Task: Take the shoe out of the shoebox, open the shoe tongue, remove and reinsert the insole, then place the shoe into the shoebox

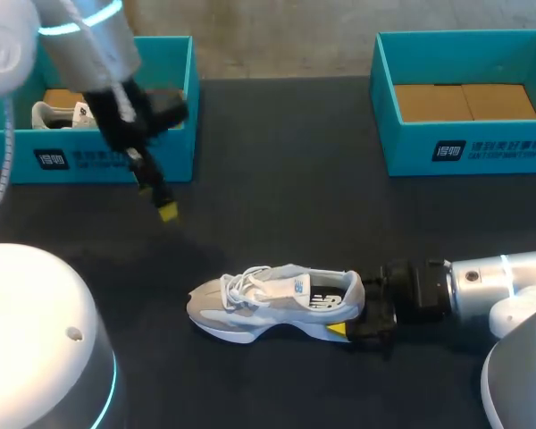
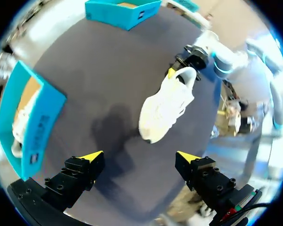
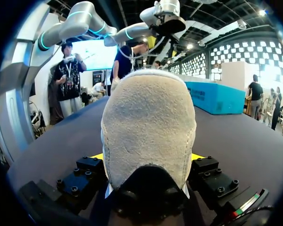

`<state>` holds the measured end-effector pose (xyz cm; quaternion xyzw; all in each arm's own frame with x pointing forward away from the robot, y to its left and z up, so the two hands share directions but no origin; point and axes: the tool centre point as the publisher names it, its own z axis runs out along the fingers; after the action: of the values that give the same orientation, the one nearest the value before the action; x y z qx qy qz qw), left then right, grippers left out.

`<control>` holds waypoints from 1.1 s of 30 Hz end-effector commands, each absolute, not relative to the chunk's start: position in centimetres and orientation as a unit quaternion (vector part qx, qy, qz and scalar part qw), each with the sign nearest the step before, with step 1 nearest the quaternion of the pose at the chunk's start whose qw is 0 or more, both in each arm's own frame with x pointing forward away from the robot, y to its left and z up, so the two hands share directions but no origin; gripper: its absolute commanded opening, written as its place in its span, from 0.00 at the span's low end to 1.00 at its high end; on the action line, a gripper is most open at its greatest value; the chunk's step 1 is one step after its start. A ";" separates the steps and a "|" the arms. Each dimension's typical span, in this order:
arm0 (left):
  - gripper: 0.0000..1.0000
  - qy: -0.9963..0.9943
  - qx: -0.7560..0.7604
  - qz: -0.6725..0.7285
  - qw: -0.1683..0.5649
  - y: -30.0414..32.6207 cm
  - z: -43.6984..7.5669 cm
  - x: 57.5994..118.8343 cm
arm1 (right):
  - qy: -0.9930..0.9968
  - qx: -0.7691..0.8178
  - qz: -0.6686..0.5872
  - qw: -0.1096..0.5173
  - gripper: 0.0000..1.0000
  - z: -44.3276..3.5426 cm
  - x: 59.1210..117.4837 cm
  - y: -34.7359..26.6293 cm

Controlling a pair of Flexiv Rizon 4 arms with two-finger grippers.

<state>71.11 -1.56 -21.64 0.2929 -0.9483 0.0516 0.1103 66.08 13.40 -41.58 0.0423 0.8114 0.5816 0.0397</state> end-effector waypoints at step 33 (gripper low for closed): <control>1.00 -0.734 0.671 -0.081 0.068 -14.6 -26.2 64.7 | 0.813 0.043 0.579 0.039 0.00 -41.7 66.0 13.5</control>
<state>64.78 -11.99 -25.68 0.6670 -0.7378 -0.0502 0.0908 66.08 13.40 -41.58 0.0422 0.8115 0.5815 0.0396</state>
